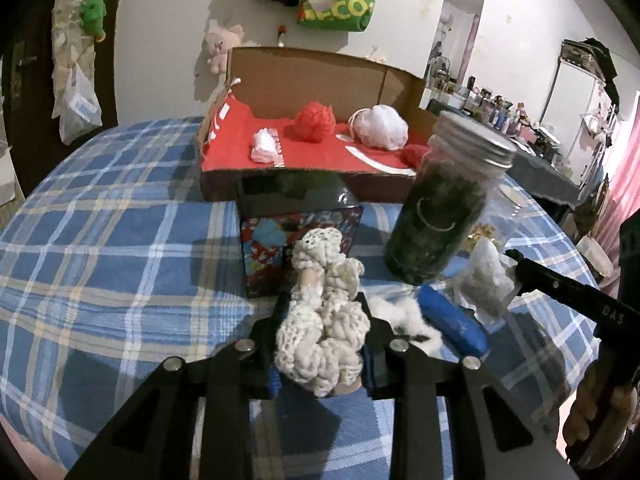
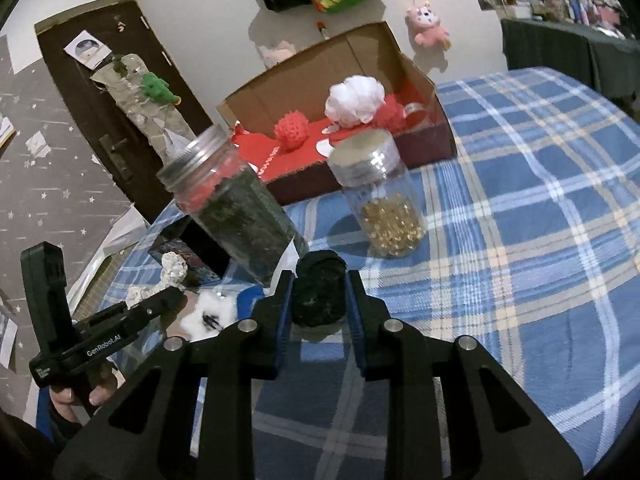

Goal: Organize soft objects
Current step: 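Grasp the white crocheted scrunchie with the left tool while the right tool grasps the black fuzzy ball, then carry the scrunchie and black ball into the box and open both tools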

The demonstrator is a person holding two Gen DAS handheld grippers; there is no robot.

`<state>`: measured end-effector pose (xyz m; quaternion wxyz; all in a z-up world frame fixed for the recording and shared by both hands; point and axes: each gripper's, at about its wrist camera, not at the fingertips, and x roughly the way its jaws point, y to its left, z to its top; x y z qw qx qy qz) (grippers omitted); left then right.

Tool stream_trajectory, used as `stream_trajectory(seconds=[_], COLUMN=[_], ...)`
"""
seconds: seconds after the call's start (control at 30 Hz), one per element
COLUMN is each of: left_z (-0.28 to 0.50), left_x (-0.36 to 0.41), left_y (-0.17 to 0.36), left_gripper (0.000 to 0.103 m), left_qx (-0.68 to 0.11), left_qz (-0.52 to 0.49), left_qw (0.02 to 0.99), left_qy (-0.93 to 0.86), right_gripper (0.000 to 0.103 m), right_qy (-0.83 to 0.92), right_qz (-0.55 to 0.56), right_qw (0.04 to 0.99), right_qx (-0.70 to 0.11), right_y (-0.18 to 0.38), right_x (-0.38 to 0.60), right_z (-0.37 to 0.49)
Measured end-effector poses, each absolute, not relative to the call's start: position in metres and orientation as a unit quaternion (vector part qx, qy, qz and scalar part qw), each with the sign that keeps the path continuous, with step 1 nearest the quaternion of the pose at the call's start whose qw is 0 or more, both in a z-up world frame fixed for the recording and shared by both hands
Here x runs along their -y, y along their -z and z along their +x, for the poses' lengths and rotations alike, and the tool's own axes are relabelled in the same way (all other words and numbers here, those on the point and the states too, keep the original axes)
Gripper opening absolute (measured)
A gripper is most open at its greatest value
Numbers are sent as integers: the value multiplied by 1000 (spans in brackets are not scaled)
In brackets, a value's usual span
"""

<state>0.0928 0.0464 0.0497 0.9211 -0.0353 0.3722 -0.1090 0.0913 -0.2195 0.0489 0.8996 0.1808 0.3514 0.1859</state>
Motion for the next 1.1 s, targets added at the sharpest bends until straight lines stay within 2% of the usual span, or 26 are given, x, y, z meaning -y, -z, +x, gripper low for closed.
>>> stream_trajectory(seconds=[0.27,0.43,0.53,0.57,0.6,0.63,0.67,0.87,1.07,1.1], left_z=[88,85,85,84,83,81,81,78,81,82], left_x=[-43,-38,-35,-33,-32,-31,-31,-27,-33,-34], left_y=[-53,-48,-44,-42,-40,-38,-36,-34,-35,-35], left_gripper=[31,31,32,35,38,42,48,61,61,61], left_qx=[-365,-372,-378,-379,-380,-379,-378,-371,-369,-370], left_qz=[-31,-27,-22,-20,-20,-21,-20,-10,-16,-19], left_qw=[923,920,918,917,916,916,917,920,922,921], left_qy=[115,119,122,124,126,127,128,130,117,116], right_gripper=[24,25,27,30,41,54,75,76,75,72], right_qy=[-173,-160,-170,-177,-178,-177,-177,-182,-173,-179], right_qz=[122,89,109,118,128,135,144,170,218,238], right_qw=[919,919,910,905,902,900,898,899,895,889], right_qx=[-332,-348,-362,-368,-372,-374,-377,-361,-350,-347], right_y=[-63,-52,-42,-38,-35,-33,-31,-30,-26,-24], right_x=[205,193,197,198,202,204,208,219,240,246], right_z=[80,79,79,80,80,80,81,75,76,76])
